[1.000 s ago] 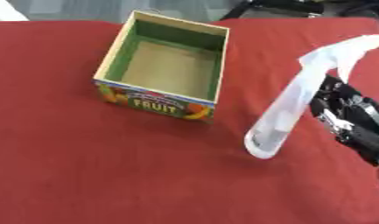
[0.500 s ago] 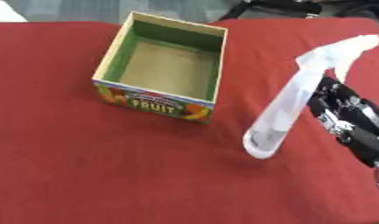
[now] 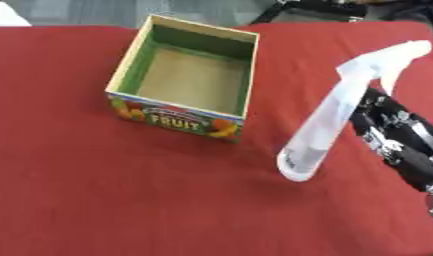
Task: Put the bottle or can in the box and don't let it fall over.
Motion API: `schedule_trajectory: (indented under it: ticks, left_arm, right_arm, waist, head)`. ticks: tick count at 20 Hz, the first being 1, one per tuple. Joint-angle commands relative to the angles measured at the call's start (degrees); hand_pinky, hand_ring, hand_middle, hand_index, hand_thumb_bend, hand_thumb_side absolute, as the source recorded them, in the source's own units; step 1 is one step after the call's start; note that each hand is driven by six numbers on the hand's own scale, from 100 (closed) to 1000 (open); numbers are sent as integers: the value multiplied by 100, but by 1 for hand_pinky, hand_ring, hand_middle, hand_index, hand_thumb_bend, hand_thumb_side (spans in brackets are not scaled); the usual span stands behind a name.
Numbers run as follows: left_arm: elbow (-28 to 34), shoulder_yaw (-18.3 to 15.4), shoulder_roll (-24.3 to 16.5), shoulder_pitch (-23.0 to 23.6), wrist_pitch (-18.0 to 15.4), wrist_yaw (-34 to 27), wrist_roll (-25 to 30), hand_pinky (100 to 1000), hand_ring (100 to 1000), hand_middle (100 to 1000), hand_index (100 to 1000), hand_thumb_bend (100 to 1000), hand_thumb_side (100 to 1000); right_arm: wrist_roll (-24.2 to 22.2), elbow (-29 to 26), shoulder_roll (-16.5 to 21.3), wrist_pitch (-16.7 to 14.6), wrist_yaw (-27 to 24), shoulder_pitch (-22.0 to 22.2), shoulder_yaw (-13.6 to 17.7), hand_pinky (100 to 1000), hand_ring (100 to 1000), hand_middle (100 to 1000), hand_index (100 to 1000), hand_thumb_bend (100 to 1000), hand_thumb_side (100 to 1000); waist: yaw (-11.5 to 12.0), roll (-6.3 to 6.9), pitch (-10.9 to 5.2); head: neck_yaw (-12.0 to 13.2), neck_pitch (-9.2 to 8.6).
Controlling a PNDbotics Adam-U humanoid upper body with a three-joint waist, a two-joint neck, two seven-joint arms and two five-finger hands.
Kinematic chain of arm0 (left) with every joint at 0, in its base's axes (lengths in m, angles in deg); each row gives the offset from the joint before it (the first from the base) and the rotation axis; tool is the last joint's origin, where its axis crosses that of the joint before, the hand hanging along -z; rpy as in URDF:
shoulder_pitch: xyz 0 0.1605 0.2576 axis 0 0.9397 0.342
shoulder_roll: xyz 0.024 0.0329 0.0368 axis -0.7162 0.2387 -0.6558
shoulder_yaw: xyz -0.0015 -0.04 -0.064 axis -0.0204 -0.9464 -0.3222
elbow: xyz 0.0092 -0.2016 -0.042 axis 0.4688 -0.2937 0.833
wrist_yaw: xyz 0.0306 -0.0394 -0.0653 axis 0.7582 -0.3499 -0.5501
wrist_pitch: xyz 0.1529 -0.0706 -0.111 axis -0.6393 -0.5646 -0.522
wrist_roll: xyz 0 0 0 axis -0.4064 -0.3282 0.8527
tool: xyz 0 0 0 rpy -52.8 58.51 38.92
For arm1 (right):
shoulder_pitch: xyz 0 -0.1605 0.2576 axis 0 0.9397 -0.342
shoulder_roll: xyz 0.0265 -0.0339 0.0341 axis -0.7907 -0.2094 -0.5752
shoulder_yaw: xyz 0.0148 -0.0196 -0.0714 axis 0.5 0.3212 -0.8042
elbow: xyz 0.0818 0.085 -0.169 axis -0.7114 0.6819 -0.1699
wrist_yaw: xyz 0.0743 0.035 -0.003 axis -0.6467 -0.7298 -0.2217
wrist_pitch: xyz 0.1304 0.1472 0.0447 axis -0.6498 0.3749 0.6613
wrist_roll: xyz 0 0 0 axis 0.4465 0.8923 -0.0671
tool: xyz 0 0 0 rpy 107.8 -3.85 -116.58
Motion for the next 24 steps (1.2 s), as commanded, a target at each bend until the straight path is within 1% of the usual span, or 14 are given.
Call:
schedule_trajectory:
  ticks: [1,3,10,11,13,14,24]
  left_arm:
    - [118,-17,-154,-28,5,-2,6,527,1000,1000,633,205,739]
    - [118,-10,-153,-38,6,-8,13,527,1000,1000,633,205,738]
    - [118,-2,-140,-71,8,-24,23,527,1000,1000,633,206,738]
    - [118,0,-138,-75,8,-25,24,527,1000,1000,633,206,738]
    - [118,3,-134,-83,10,-29,27,527,1000,1000,633,206,737]
    - [118,3,-132,-86,11,-30,27,527,1000,1000,632,206,738]
    - [118,13,-117,-119,20,-42,37,526,1000,1000,632,206,737]
  right_arm:
    - [-49,-126,110,-54,-53,-123,11,992,919,900,982,100,466]
    - [-61,-126,131,-47,-85,-162,7,993,920,901,981,100,512]
    - [-78,-126,194,23,-198,-237,17,993,921,902,982,100,544]
    - [-70,-126,200,31,-210,-246,19,993,920,901,982,100,561]
    - [-59,-126,206,48,-234,-260,14,993,920,901,982,100,566]
    - [-55,-126,210,57,-243,-270,11,992,920,901,981,100,590]
    - [-129,-126,241,105,-357,-398,-55,992,920,900,978,100,598]
  waist:
    - [-4,-7,-162]
    - [2,-10,-164]
    - [35,-22,-158]
    - [40,-23,-157]
    - [51,-24,-155]
    - [57,-25,-154]
    - [104,-31,-140]
  head:
    - [-32,5]
    - [-34,4]
    - [-40,8]
    - [-41,9]
    - [-42,11]
    - [-45,13]
    - [-71,14]
